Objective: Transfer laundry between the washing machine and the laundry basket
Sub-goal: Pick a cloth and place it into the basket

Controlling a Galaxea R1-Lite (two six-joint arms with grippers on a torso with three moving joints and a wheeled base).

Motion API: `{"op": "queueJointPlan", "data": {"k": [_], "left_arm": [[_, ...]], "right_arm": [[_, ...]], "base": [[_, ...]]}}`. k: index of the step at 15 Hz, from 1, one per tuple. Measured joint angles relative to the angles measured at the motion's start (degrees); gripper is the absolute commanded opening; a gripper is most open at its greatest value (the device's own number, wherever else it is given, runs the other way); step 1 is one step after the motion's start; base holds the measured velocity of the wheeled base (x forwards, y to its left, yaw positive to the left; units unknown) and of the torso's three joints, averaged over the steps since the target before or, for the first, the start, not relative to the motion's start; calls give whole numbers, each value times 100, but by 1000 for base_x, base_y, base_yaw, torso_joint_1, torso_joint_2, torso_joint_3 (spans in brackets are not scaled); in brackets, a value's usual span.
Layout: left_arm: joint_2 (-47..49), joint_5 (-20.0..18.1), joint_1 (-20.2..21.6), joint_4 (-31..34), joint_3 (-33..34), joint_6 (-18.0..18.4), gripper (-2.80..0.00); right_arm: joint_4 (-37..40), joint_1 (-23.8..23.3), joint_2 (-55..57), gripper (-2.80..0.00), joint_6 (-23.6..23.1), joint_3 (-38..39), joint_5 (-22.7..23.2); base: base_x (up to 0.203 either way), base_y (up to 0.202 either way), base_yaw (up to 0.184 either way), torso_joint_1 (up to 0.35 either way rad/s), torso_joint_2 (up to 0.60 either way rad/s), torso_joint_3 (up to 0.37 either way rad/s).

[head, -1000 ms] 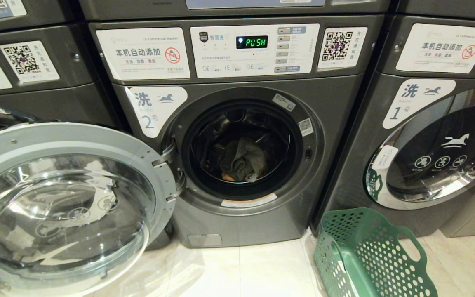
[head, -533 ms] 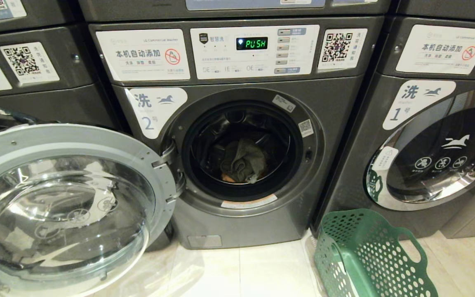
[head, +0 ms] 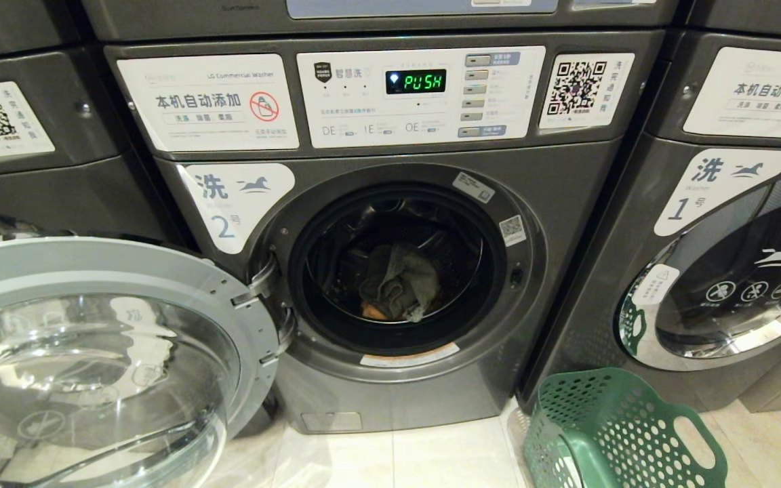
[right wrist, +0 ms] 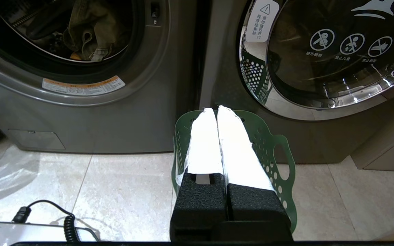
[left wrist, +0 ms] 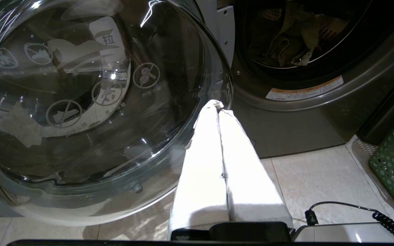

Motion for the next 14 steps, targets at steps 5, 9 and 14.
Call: {"op": "queueJointPlan", "data": {"k": [5,9,14], "left_arm": [[0,0,0,5,0,0,-280],[0,0,-6,0,0,0,-280],[0,-2,0,7,0,5,-280]], "right_arm": [[0,0,0,-280,-16,0,12],[2,0,0,-280,-7,0,11],[0,0,0,-280,15,0,9]], "base": [[0,0,0,0,0,0],[0,-10,156,-1,-1,4],[2,-6,142,2,4,2]]}}
